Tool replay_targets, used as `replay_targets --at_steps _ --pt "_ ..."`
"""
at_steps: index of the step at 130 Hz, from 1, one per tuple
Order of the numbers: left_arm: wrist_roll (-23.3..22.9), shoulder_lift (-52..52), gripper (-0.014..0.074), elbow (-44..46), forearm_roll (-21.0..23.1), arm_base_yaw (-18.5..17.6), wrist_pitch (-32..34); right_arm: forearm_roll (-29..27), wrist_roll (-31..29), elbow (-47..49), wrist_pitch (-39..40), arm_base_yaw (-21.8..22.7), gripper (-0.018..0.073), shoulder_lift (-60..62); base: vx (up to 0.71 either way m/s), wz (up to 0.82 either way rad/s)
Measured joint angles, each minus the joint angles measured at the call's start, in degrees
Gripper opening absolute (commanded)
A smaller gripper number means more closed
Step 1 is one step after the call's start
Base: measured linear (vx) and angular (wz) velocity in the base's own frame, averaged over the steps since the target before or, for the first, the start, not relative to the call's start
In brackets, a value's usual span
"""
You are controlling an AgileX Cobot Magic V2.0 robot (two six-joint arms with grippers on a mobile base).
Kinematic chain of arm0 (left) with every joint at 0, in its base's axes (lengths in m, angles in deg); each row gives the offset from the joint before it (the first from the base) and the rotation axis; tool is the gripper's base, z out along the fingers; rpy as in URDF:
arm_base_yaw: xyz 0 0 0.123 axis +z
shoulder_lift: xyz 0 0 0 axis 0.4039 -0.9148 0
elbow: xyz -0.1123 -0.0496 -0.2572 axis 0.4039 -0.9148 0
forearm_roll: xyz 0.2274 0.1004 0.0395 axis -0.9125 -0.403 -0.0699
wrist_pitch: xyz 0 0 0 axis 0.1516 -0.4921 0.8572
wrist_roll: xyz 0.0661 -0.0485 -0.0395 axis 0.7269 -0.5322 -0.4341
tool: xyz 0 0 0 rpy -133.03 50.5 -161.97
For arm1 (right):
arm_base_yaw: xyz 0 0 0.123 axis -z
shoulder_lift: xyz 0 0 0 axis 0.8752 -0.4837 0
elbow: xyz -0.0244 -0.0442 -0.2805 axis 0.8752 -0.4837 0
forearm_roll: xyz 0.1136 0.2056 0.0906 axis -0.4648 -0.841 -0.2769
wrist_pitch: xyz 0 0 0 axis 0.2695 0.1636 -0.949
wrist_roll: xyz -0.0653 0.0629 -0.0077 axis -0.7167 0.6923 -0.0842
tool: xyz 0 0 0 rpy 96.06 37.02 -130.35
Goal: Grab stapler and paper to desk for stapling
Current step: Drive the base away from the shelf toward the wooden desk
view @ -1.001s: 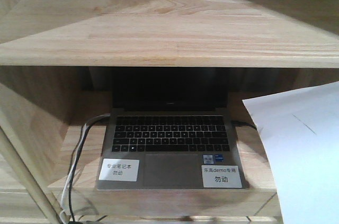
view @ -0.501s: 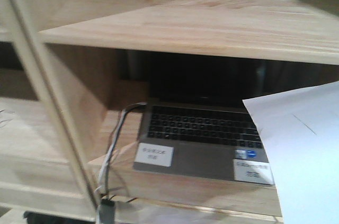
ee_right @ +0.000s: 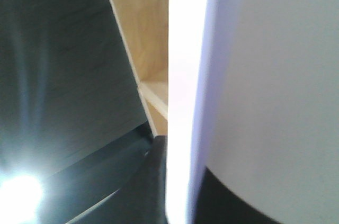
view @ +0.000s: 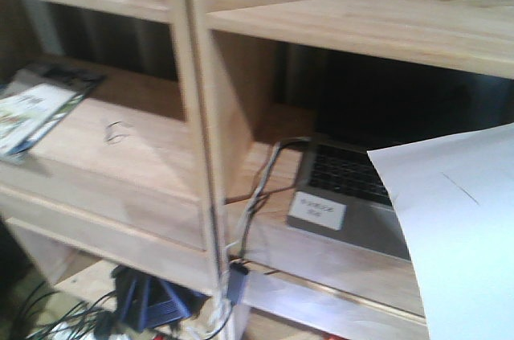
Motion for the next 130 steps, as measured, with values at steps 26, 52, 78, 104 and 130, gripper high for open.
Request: replay_targets --at_steps 26,52,78,104,130 --pt "0.0 0.0 -0.0006 0.0 0.0 0.0 0.0 0.0 0.0 0.0 0.0 0.0 -0.0006 0.0 -0.12 0.45" --pt "0.0 0.0 -0.0006 0.0 0.0 0.0 0.0 0.0 0.0 0.0 0.0 0.0 -0.0006 0.0 -0.13 0.49" --pt "0.0 0.0 -0.0006 0.0 0.0 0.0 0.0 0.0 0.0 0.0 0.0 0.0 -0.0006 0.0 -0.13 0.52" --pt "0.0 0.0 -0.0006 0.0 0.0 0.0 0.0 0.0 0.0 0.0 0.0 0.0 -0.0006 0.0 -0.13 0.52" --pt "0.0 0.0 -0.0006 0.0 0.0 0.0 0.0 0.0 0.0 0.0 0.0 0.0 -0.0006 0.0 -0.13 0.49"
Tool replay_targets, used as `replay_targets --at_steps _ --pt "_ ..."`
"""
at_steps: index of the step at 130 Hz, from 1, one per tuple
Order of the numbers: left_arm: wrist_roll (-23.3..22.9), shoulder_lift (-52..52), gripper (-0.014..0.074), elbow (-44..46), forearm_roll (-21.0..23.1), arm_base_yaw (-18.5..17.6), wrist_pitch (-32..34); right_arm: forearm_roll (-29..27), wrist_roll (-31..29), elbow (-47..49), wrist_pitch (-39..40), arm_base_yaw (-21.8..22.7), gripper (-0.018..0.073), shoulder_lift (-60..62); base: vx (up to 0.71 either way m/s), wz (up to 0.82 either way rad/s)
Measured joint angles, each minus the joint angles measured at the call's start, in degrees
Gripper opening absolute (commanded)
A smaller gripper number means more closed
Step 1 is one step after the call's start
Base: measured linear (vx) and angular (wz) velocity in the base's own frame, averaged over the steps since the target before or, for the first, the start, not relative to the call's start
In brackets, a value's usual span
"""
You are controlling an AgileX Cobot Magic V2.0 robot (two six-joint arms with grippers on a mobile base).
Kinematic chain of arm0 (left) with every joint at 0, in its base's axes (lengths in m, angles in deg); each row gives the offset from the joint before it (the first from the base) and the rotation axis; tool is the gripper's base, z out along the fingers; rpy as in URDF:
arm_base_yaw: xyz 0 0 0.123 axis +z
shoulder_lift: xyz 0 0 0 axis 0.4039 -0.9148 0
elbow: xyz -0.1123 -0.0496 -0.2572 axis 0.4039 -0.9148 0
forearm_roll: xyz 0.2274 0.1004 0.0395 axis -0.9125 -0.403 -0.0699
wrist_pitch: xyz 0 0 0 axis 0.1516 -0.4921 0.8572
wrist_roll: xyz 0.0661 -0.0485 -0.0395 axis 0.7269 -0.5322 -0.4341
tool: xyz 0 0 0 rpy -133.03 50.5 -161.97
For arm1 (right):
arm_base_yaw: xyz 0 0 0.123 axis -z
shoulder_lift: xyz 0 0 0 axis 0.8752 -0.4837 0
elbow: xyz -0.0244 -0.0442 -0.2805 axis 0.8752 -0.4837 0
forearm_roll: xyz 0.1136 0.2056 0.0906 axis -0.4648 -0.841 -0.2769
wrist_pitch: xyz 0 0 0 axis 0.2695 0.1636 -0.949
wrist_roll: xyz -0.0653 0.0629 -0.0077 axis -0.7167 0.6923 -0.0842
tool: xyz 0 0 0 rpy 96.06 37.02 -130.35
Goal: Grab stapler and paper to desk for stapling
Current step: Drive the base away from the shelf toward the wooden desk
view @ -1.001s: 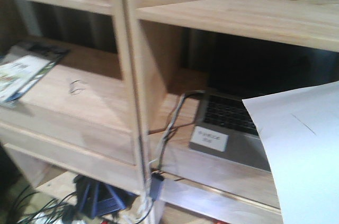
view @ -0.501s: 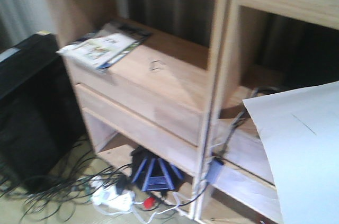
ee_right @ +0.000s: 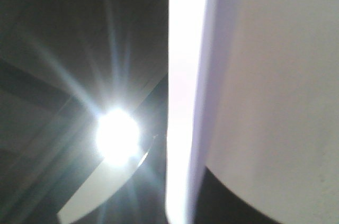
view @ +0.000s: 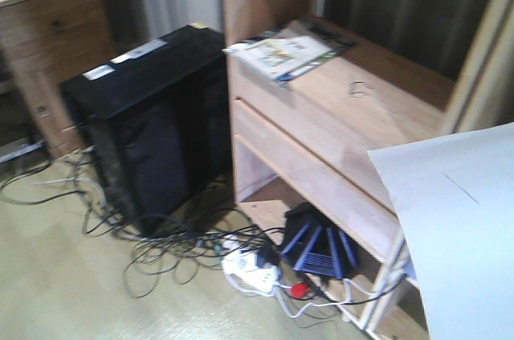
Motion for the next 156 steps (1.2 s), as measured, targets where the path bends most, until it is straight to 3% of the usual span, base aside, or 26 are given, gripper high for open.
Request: replay_targets --at_steps 156 --pt "0.0 0.0 -0.0006 0.0 0.0 0.0 0.0 0.0 0.0 0.0 0.1 0.0 -0.0006 0.0 -0.06 0.49"
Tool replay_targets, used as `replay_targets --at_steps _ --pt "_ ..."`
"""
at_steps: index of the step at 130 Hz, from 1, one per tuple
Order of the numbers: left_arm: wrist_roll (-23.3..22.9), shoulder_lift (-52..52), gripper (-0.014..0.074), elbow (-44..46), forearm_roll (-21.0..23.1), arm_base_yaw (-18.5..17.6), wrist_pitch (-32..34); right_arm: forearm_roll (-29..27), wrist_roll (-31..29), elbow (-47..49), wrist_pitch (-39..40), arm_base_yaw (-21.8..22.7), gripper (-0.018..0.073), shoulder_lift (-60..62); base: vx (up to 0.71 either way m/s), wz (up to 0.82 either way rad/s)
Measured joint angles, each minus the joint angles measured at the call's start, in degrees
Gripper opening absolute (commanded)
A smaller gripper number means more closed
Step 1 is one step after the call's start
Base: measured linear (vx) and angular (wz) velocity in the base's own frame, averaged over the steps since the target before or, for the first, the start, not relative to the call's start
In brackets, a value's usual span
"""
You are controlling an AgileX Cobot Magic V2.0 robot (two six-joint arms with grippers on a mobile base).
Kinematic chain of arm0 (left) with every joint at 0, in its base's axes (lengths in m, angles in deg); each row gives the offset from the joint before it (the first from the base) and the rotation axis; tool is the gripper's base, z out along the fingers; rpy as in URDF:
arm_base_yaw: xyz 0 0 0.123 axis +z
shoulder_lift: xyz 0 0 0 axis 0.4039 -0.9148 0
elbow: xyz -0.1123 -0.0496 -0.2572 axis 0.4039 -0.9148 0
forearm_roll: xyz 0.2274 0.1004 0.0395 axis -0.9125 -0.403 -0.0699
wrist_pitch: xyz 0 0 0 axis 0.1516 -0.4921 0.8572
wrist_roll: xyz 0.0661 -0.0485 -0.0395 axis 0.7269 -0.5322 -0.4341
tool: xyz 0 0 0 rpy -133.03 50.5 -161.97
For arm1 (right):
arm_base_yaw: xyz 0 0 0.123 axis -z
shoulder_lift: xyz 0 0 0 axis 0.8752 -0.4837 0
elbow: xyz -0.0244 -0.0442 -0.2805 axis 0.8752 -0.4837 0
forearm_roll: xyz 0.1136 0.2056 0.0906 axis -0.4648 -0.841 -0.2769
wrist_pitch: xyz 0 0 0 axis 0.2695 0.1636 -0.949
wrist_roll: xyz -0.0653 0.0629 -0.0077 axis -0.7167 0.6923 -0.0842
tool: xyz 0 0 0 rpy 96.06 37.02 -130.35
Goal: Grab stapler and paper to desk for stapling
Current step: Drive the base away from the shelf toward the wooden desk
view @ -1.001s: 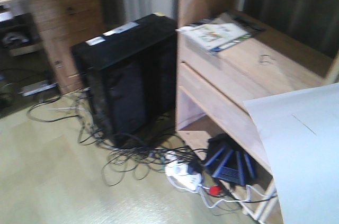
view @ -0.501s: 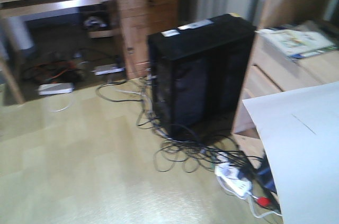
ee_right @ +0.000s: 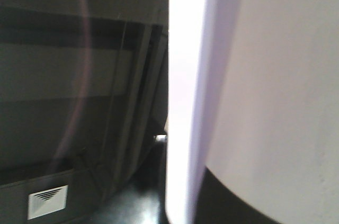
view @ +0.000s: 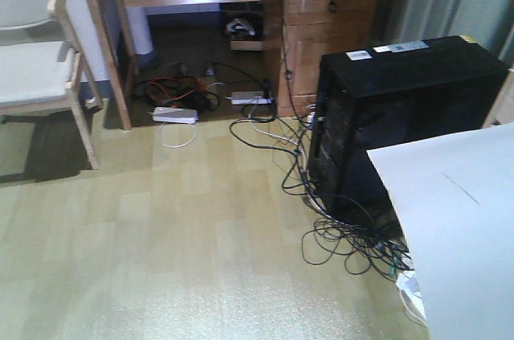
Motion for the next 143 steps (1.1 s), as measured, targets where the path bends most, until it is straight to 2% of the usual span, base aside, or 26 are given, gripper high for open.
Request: replay_targets --at_steps 143 --pt "0.0 0.0 -0.0006 0.0 0.0 0.0 0.0 0.0 0.0 0.0 0.0 0.0 -0.0006 0.0 0.11 0.12"
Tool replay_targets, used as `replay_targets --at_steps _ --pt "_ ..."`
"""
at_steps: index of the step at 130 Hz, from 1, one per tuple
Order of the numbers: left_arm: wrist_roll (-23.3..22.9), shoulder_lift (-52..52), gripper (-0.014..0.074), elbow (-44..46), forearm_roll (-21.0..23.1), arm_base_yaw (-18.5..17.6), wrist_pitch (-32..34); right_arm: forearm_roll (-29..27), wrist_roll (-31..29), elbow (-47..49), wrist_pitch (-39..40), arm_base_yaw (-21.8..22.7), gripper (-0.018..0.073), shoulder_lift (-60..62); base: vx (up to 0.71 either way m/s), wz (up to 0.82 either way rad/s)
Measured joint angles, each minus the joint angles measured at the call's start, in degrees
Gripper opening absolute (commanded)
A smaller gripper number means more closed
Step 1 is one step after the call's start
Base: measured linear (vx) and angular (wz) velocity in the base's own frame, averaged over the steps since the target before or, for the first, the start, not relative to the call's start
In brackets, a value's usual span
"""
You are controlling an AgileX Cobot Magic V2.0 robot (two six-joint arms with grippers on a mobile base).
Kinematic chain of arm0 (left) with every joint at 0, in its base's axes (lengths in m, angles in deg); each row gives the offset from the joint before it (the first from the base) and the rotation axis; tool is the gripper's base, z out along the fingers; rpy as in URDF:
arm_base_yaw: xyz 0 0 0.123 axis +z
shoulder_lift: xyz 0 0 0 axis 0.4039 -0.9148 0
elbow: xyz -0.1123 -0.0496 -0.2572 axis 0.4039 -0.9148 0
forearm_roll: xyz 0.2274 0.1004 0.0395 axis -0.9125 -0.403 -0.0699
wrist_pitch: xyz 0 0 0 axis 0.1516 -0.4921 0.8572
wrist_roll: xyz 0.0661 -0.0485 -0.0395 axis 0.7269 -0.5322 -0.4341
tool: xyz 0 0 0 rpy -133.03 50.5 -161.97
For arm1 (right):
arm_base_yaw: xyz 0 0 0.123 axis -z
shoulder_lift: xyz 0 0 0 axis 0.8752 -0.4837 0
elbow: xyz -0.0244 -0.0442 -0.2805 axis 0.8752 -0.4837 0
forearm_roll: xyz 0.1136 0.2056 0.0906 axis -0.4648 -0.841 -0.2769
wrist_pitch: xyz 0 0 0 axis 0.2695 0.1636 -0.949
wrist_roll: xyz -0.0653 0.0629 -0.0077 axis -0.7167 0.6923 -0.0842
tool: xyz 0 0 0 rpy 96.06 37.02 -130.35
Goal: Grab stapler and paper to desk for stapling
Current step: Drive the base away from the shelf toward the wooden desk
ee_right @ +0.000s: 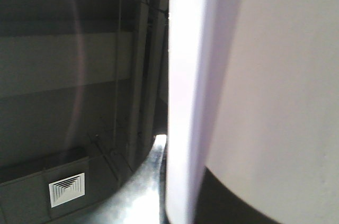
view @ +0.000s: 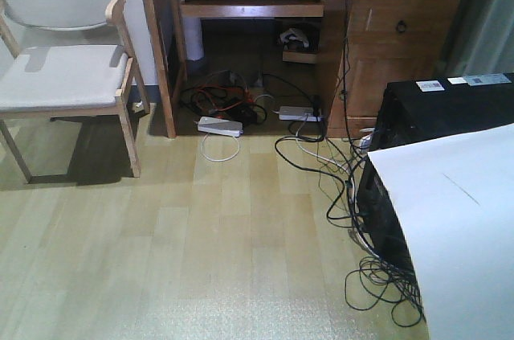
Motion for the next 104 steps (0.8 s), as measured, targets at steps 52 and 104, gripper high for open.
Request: replay_targets --at_steps 52,104 --pt "0.0 0.0 -0.0006 0.0 0.0 0.0 0.0 0.0 0.0 0.0 0.0 0.0 -0.0006 0.0 0.21 0.01" --pt "0.0 0.0 -0.0006 0.0 0.0 0.0 0.0 0.0 0.0 0.0 0.0 0.0 -0.0006 0.0 0.25 0.01"
